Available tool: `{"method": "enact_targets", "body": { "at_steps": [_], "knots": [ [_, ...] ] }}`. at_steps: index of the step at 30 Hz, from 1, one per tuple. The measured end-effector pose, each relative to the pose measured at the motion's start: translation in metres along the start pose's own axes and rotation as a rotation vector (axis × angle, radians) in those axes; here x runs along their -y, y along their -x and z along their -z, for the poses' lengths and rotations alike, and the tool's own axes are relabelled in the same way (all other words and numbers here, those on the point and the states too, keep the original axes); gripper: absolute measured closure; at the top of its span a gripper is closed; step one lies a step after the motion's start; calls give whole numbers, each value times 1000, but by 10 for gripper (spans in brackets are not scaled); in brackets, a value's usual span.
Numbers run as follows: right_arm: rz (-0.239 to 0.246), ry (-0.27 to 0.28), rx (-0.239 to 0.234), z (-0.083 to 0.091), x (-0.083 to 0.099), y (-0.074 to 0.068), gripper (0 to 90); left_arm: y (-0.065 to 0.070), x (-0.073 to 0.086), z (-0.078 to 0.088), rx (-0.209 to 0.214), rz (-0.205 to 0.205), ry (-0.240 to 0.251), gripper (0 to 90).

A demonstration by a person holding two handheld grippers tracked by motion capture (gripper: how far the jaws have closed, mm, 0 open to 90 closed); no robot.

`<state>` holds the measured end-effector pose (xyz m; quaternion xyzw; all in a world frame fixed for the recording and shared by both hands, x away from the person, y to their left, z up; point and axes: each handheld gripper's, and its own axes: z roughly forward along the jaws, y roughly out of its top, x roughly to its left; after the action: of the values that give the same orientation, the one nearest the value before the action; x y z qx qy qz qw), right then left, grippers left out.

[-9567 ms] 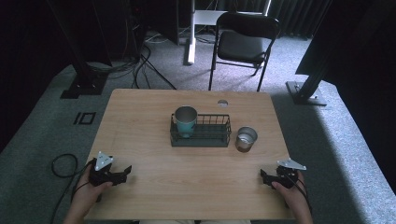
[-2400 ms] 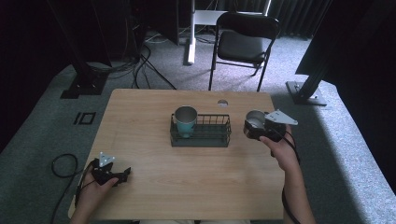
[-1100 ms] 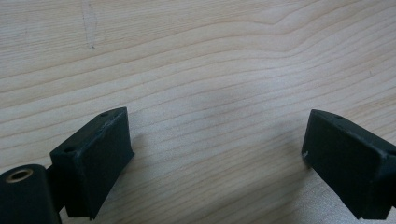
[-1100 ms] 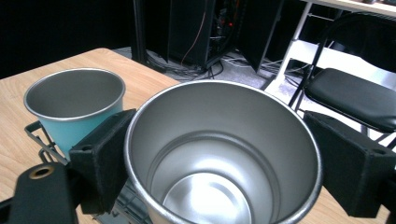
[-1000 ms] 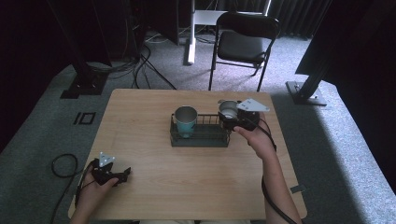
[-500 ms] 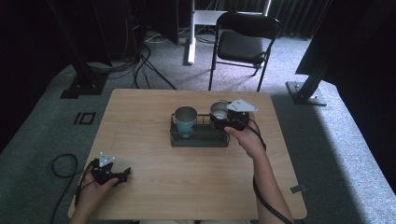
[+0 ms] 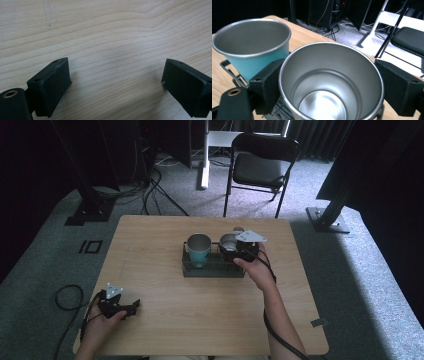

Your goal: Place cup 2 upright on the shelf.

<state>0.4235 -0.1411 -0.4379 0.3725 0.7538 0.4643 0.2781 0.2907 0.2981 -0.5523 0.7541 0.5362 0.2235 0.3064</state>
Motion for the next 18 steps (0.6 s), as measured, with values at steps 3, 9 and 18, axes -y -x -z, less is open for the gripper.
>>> {"method": "enact_targets", "body": {
  "at_steps": [3,9,18],
  "knots": [
    [-3,-12,-2,-4,4,-1,130,0,0,0,0,0,0,89],
    [-5,-23,-2,-9,10,-3,130,0,0,0,0,1,1,89],
    [0,-39,-6,-14,16,-7,130,0,0,0,0,0,0,89]
  ]
}}
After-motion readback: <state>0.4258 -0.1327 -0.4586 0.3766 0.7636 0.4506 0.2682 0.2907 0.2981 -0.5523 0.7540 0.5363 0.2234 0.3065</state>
